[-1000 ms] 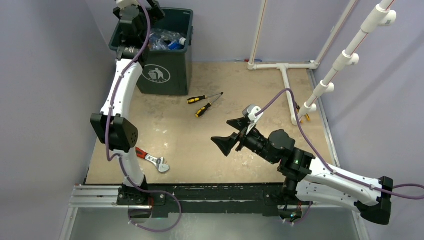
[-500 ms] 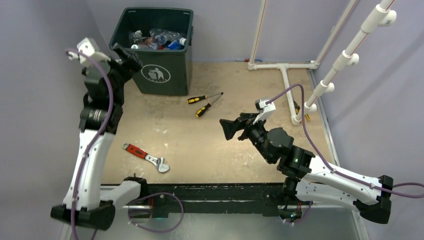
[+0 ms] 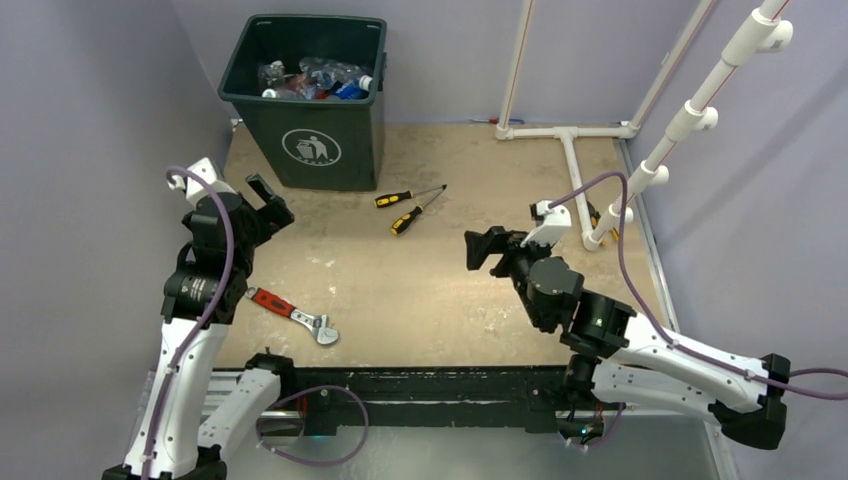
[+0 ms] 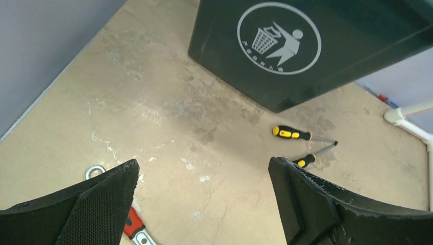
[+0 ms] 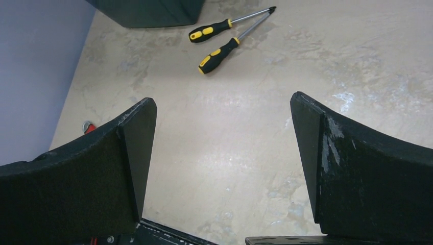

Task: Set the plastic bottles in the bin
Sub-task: Reset both arms

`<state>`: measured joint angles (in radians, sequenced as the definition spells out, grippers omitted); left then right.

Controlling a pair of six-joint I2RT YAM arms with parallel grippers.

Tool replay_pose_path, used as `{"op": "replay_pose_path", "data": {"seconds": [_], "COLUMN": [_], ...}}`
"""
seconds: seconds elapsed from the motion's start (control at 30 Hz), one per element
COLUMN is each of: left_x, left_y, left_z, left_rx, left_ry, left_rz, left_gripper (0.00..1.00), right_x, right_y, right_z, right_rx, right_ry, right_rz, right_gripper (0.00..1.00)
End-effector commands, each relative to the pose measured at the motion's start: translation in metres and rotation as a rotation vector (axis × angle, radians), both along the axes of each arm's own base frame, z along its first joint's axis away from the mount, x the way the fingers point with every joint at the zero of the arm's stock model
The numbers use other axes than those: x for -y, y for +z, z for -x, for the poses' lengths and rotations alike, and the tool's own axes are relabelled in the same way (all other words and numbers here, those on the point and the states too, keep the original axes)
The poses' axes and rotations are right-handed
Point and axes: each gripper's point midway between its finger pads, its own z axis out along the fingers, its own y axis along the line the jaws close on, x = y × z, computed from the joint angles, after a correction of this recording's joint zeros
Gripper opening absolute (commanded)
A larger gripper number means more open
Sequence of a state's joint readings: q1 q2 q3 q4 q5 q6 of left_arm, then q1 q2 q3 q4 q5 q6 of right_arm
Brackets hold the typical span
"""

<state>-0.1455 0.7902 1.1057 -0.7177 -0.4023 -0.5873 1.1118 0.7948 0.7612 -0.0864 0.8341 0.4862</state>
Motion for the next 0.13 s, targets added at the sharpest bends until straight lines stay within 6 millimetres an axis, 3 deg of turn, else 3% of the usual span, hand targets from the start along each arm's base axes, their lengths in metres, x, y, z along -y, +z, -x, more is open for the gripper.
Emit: {"op": "replay_pose_path", "data": {"seconds": [0.0, 0.1], "left_x": [0.0085, 0.0116], "left_y": [-0.0009, -0.0042], "left_z": [0.0086, 0.0116], "left_rx": [0.023, 0.025], "left_ry": [-0.048, -0.058], "left_rz": [0.008, 0.003], "left_gripper": [0.99, 0.99], "right_x": [0.0329, 0.0422], "right_y": [0.0214, 0.0191], "right_z": [0.0011, 0.0045], "right_rx": [0.022, 0.029], "right_ry": [-0.112, -0.117], "right_rz": [-0.037, -0.029], "right_gripper": [0.99, 0.99]}}
